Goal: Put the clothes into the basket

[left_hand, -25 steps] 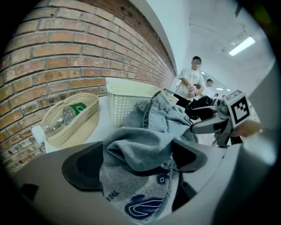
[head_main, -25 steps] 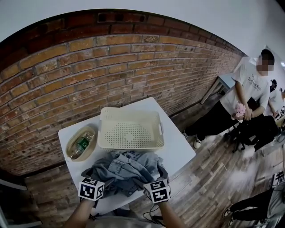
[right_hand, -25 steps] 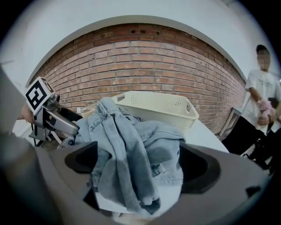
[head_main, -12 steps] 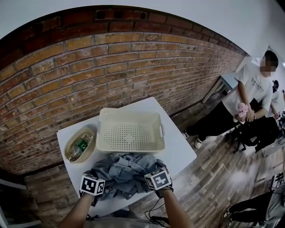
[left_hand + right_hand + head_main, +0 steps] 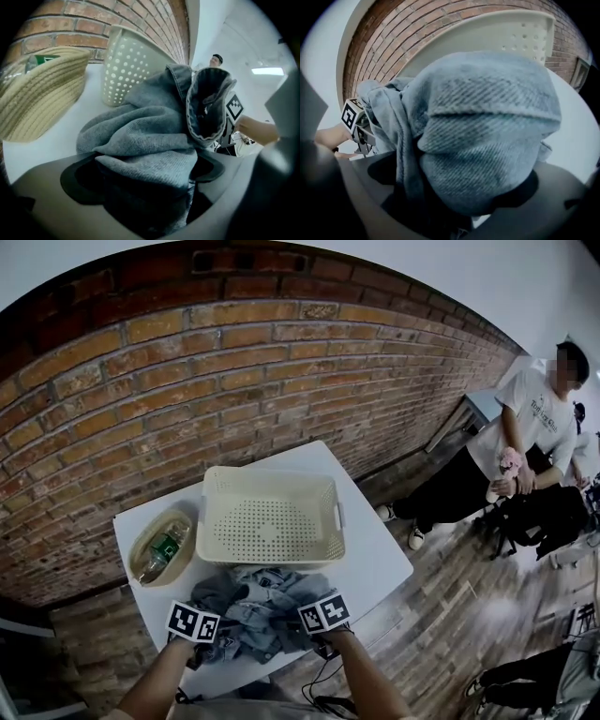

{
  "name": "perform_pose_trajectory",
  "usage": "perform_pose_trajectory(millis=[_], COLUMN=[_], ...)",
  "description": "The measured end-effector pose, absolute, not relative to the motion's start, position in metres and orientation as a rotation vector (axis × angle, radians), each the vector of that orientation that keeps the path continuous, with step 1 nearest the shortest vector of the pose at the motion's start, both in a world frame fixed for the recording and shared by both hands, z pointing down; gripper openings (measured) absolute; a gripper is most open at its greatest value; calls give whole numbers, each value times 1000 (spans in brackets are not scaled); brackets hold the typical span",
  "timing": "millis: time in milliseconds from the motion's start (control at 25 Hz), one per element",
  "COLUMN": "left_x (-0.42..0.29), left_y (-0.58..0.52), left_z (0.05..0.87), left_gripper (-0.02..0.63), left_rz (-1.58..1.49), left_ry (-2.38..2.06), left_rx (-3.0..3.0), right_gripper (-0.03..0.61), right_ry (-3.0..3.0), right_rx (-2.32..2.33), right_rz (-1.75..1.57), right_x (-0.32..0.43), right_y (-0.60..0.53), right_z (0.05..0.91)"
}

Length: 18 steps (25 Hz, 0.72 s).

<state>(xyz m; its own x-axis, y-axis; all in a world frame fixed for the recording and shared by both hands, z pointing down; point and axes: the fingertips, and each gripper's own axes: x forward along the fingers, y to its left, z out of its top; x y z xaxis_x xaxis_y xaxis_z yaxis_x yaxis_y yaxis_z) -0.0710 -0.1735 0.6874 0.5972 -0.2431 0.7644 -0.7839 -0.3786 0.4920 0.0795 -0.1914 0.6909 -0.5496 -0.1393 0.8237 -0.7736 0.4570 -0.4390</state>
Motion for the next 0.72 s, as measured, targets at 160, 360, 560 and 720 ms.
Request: perform_pose_trajectory(millis=[160, 360, 560, 720], left_x=[-58, -44, -30, -21], left_y=[-178, -175, -172, -169], left_z=[684, 680, 671, 660], left_gripper=[546, 490, 431, 408], left_rz=[754, 678, 605, 486], left_ry=[-757, -652, -560, -576], left_rx=[1968, 2029, 2088, 2126], right_gripper=[577, 536, 441, 381], right_ry=[-2017, -2091, -2167, -2234], right_rx=[777, 752, 711, 747], right_rz=[1078, 1070, 1082, 1073], right_x=[75, 68, 60, 57], right_y=[-192, -190, -184, -180], right_z=[689, 685, 679, 670])
